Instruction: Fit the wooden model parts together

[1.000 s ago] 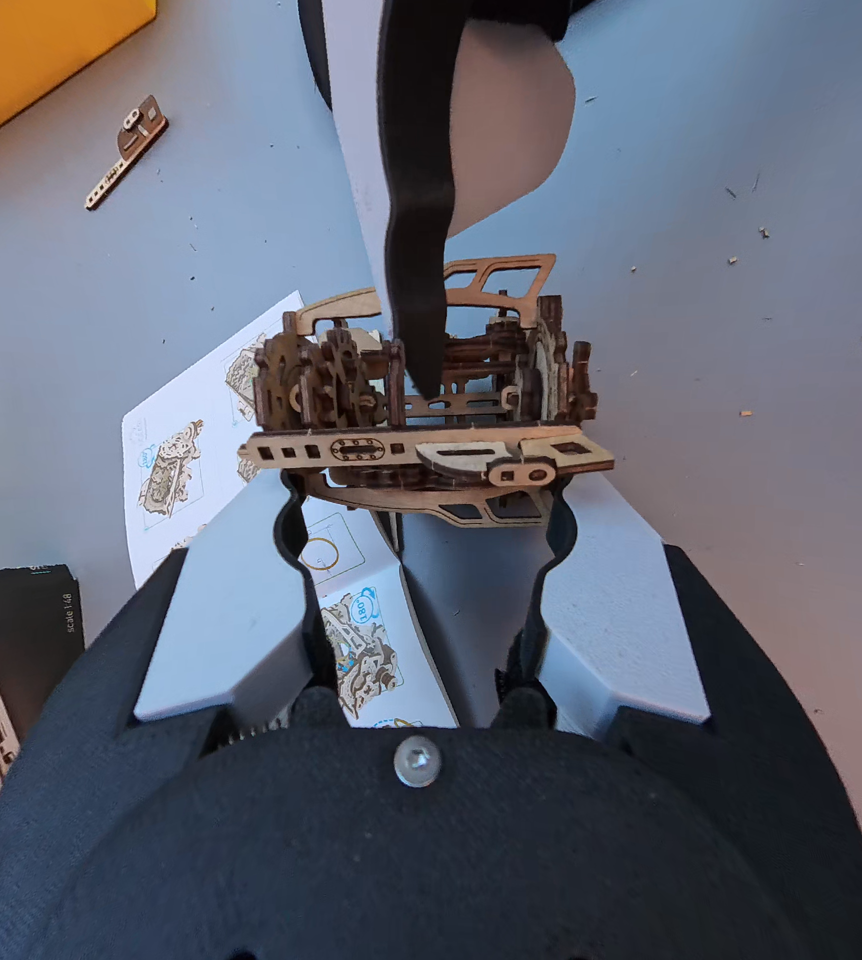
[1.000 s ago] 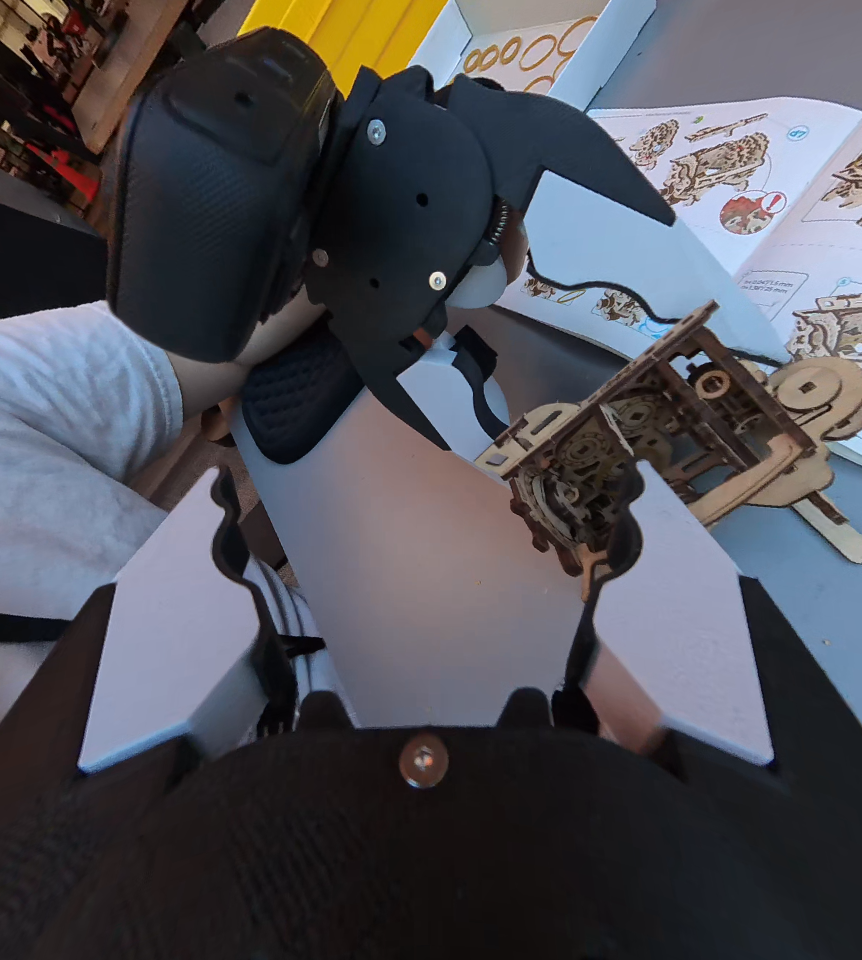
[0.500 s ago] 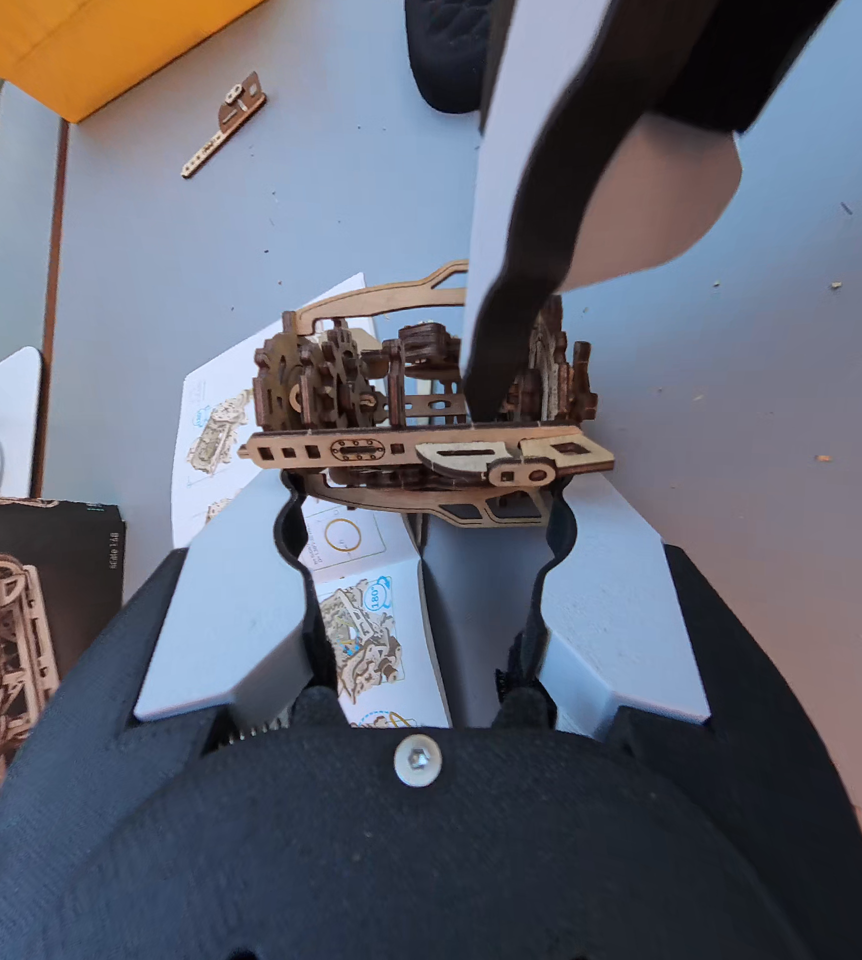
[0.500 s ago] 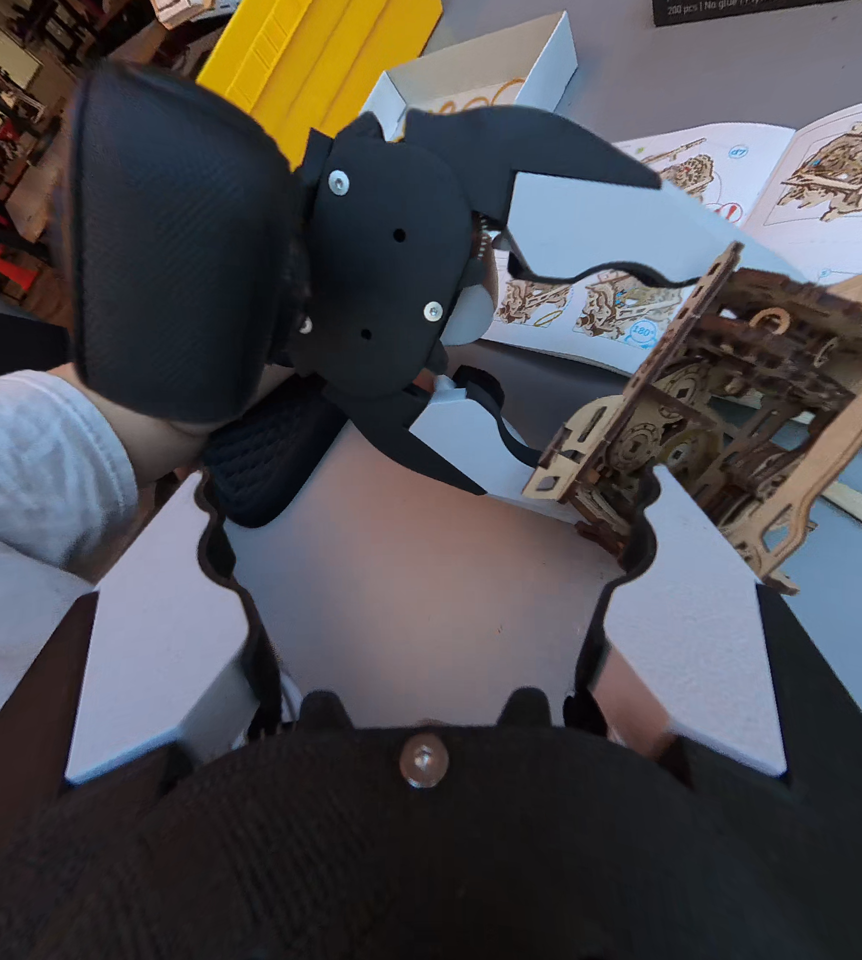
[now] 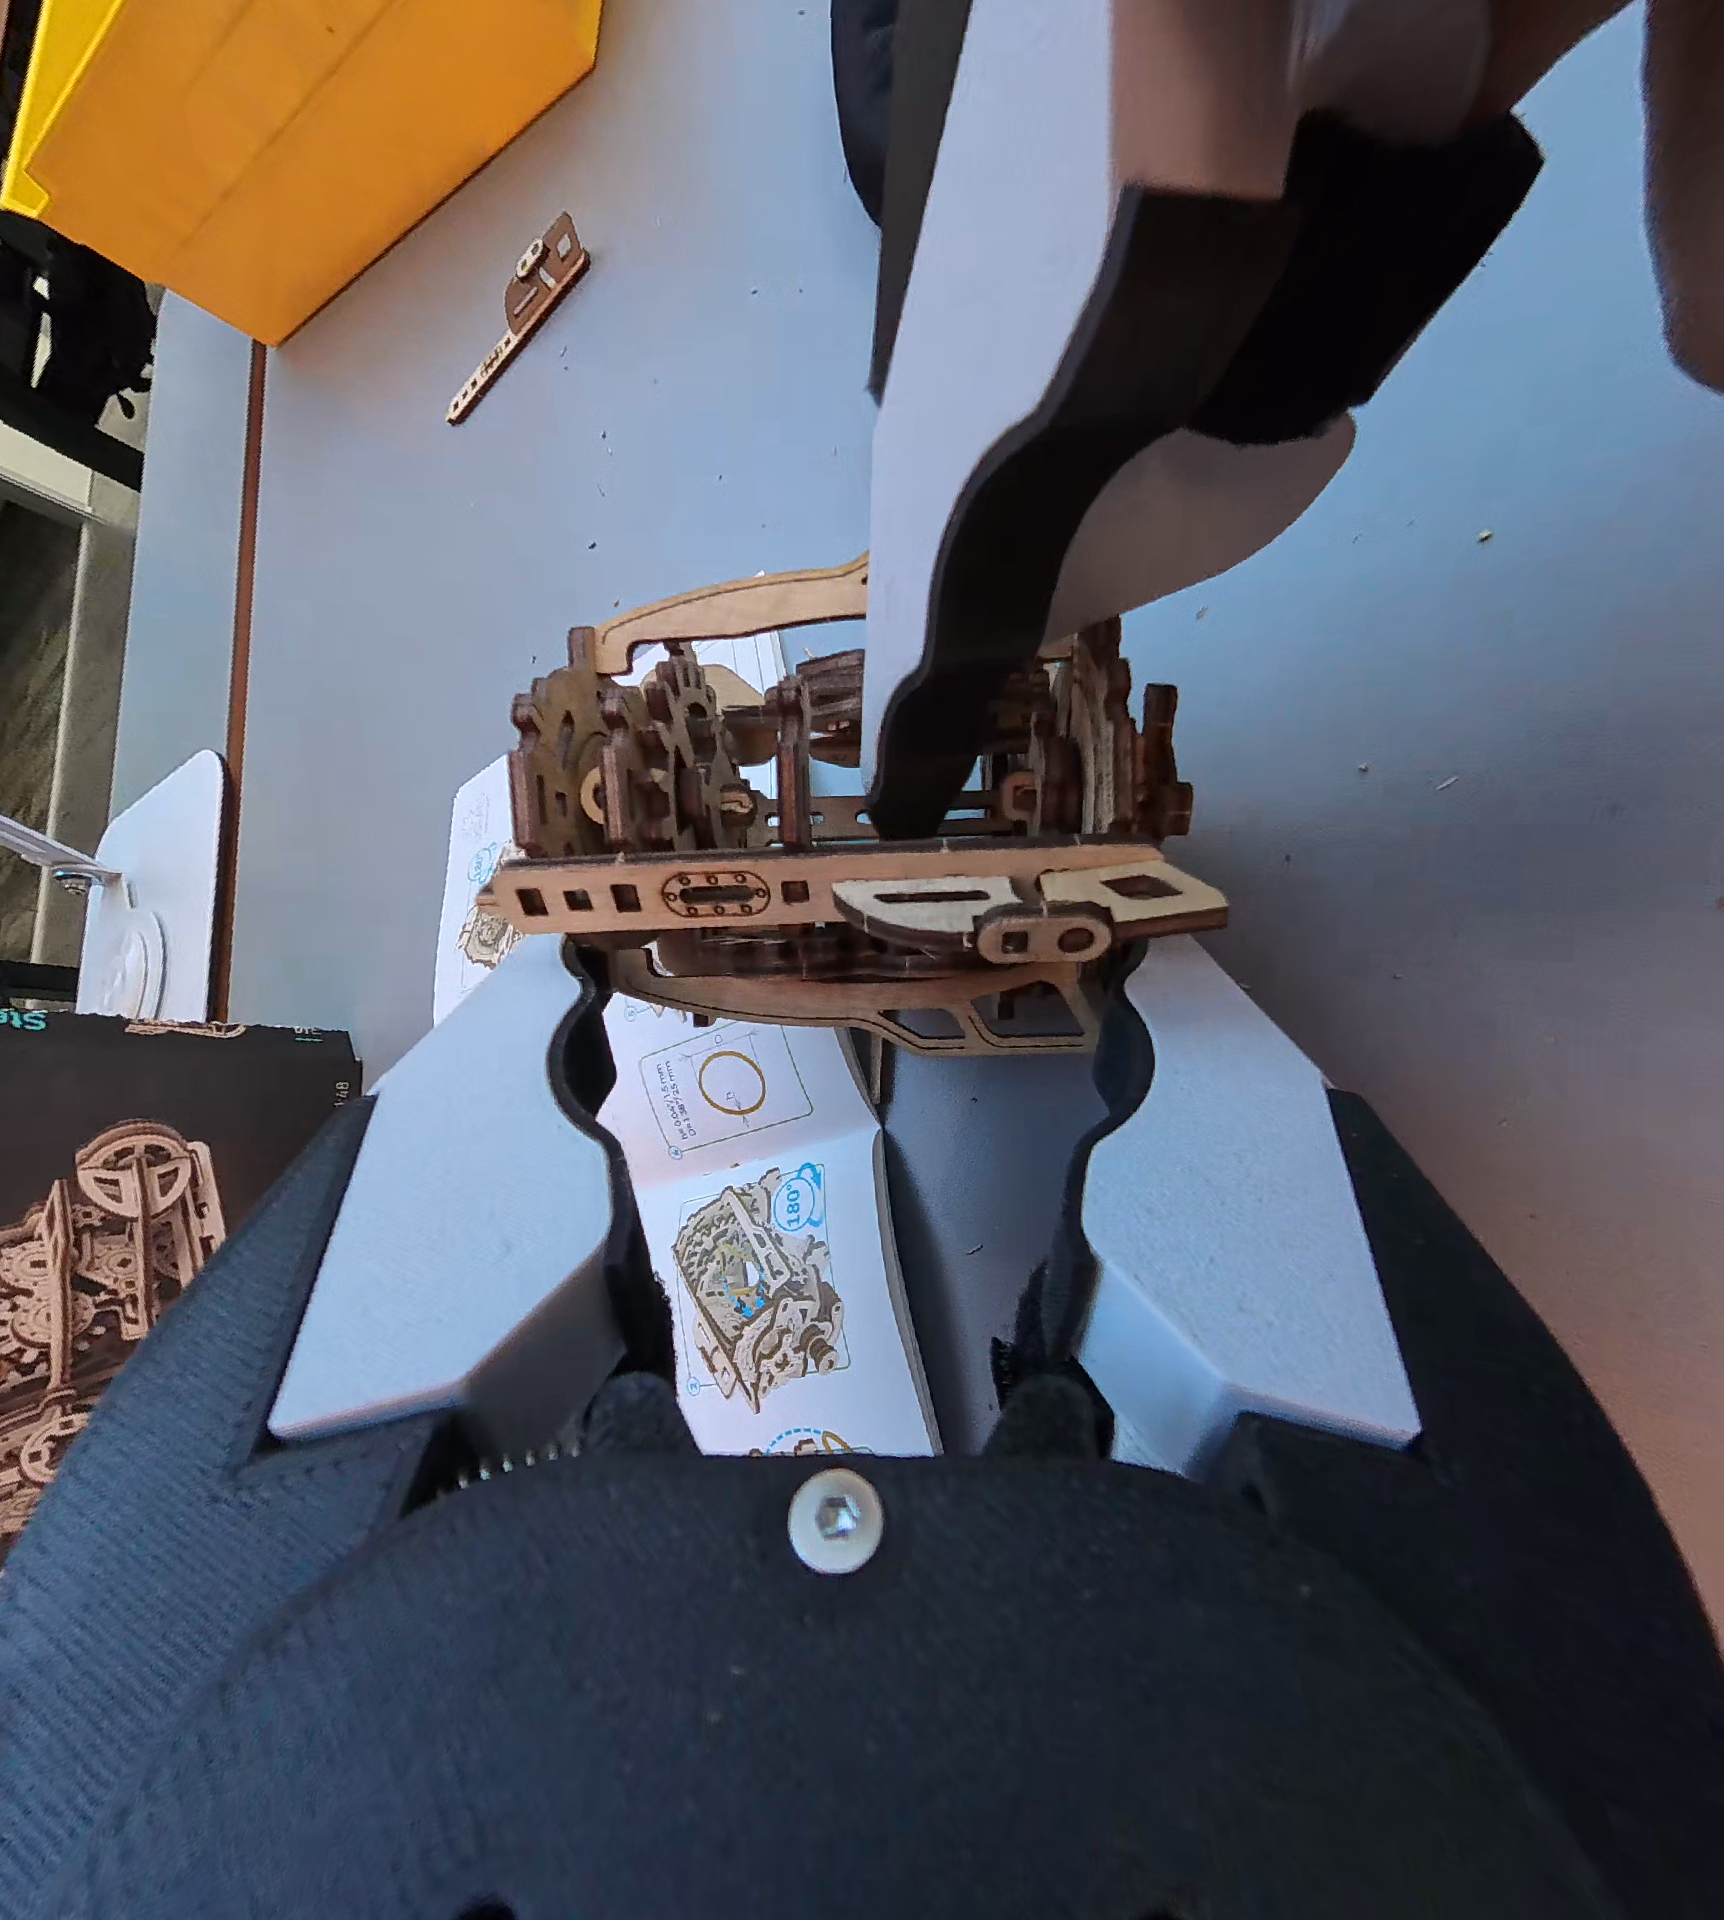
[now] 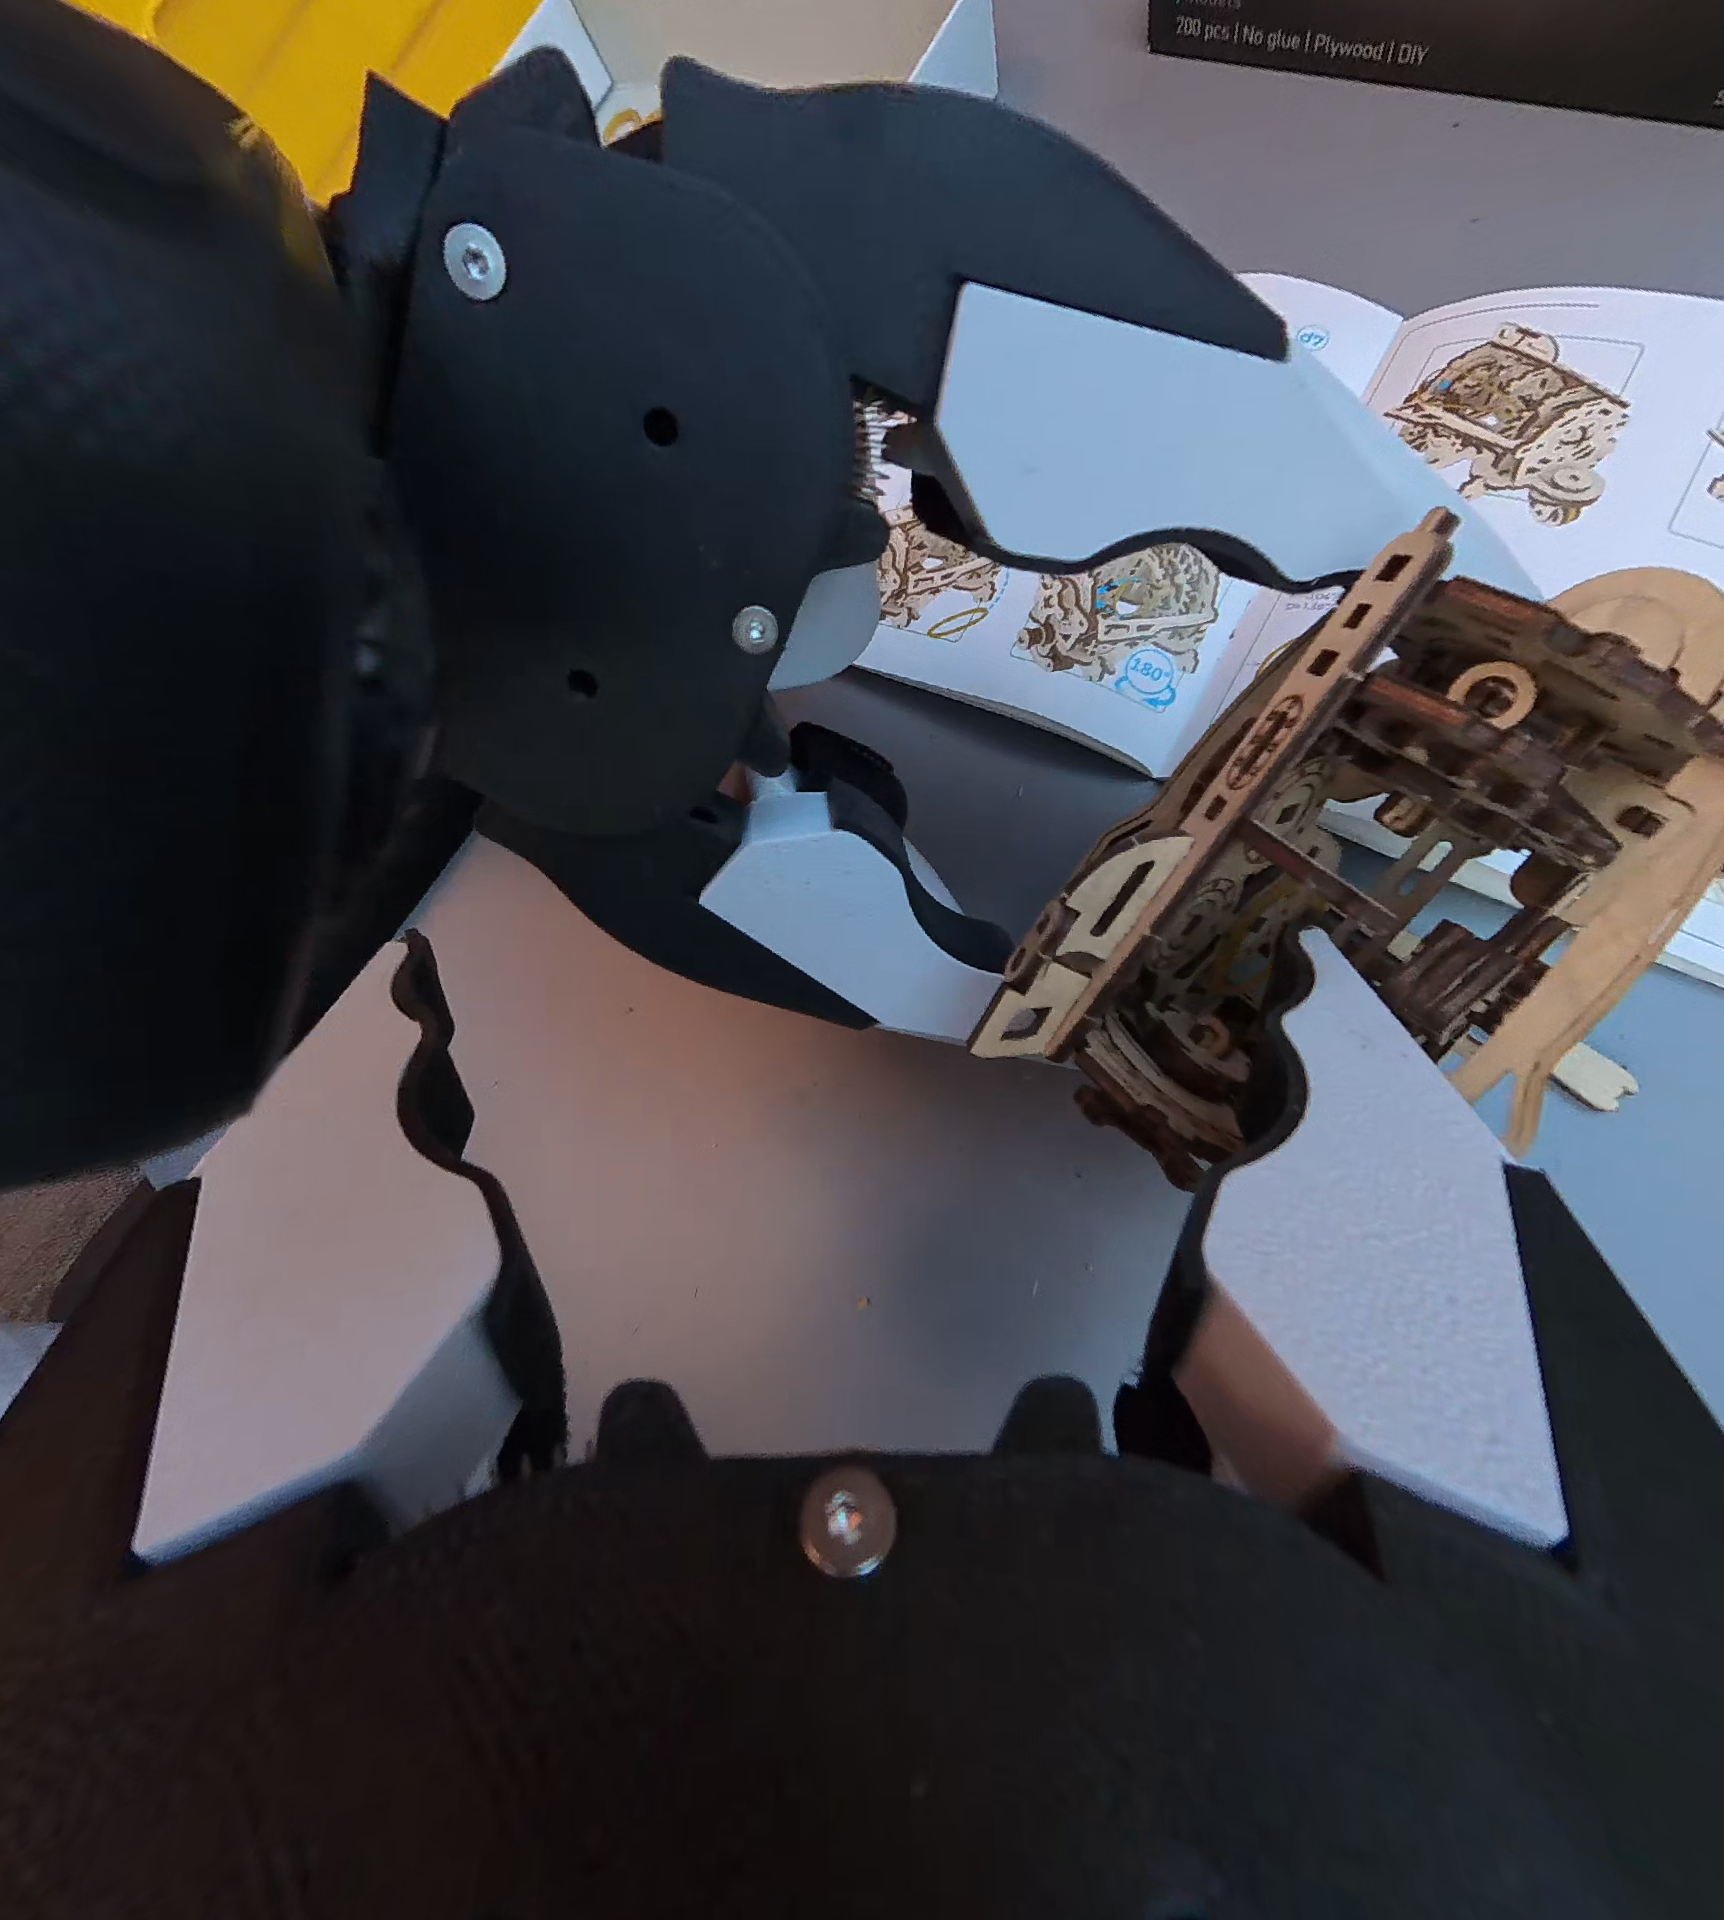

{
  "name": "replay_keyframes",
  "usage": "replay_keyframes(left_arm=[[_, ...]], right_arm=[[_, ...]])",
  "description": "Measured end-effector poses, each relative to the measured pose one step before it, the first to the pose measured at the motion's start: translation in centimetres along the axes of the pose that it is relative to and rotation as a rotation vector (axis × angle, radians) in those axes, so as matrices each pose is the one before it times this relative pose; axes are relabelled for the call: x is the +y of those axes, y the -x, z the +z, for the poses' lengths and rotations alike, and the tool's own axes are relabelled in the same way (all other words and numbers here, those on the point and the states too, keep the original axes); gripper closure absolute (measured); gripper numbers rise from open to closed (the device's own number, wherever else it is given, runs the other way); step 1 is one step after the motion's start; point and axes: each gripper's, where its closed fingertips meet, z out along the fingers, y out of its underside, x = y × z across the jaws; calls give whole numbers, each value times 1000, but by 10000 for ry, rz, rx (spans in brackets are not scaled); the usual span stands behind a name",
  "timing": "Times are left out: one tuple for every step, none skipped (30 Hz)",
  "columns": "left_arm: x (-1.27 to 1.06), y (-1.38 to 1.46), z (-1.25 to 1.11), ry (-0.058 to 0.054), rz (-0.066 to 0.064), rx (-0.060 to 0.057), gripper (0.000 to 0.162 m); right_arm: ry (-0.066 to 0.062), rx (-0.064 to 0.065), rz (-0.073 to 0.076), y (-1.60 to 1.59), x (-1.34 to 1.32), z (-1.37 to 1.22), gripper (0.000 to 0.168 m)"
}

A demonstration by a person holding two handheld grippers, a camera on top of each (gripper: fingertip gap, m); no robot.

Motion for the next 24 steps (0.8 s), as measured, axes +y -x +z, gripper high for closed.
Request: replay_keyframes(left_arm=[[14, 57, -13, 8, 20, -35, 68], [46, 32, 11, 17, 13, -7, 68], [46, -3, 5, 9, -19, 14, 68], [32, 15, 10, -1, -37, 17, 68], [50, -1, 17, 9, -33, 18, 68], [58, 23, 17, 23, -32, 15, 68], [42, 13, 20, 9, -21, 11, 68], [12, 1, 5, -7, -9, 11, 68], [18, 4, 6, 5, -12, 8, 68], [31, 9, 9, 10, -6, 4, 68], [4, 8, -1, -2, 5, 1, 68], [5, -5, -1, 4, 11, -4, 68], [14, 1, 1, 11, 8, -5, 68], [9, -1, -3, 6, 13, -5, 68], [16, -8, -3, 0, 22, 0, 68], [2, -7, 2, -4, 14, 4, 68], [3, -5, -1, 2, -2, 3, 68], [-5, 8, 1, -3, -2, 5, 68], [14, 4, 15, 9, -1, 2, 68], [50, 18, 13, 27, -4, -5, 68], [0, 15, 9, 2, 19, -21, 68], [-35, 16, 7, -4, 38, -38, 68], [-24, 9, 3, 23, 42, -38, 68], [-69, -15, -16, 6, 43, -34, 68]], right_arm=[[-52, -82, 24, 37, -104, 18, 18], [-55, -95, 79, 40, -107, -40, 19], [-66, -143, 92, 116, -133, -91, 19], [-70, -152, 119, 139, -120, -124, 19], [-78, -192, 111, 229, -130, -158, 19], [-87, -196, 92, 243, -133, -159, 20], [-58, -131, 60, 147, -79, -156, 20], [-18, -62, 36, 35, -17, -140, 21], [-24, -68, 12, 70, -15, -105, 21], [-39, -97, 2, 122, -47, -104, 22], [-78, -121, 20, 173, -93, -107, 24], [-96, -85, 28, 103, -117, -80, 24], [-69, -71, -12, 33, -58, -73, 24], [-44, -67, 19, 1, -17, -39, 24], [-54, -78, 19, 8, -13, -69, 25], [-72, -48, -11, -53, -19, -128, 28], [-66, -39, -4, -68, -4, -153, 31], [-84, -67, 7, -18, -65, -187, 34], [-97, -59, 19, -1, -99, -186, 34], [-76, -20, -24, -29, -112, -189, 34], [-69, 129, -89, -210, -143, -131, 34], [-1, 249, -145, -337, -61, -69, 34], [69, 236, -178, -306, 46, 17, 34], [171, 165, -198, -183, 227, 109, 34]])
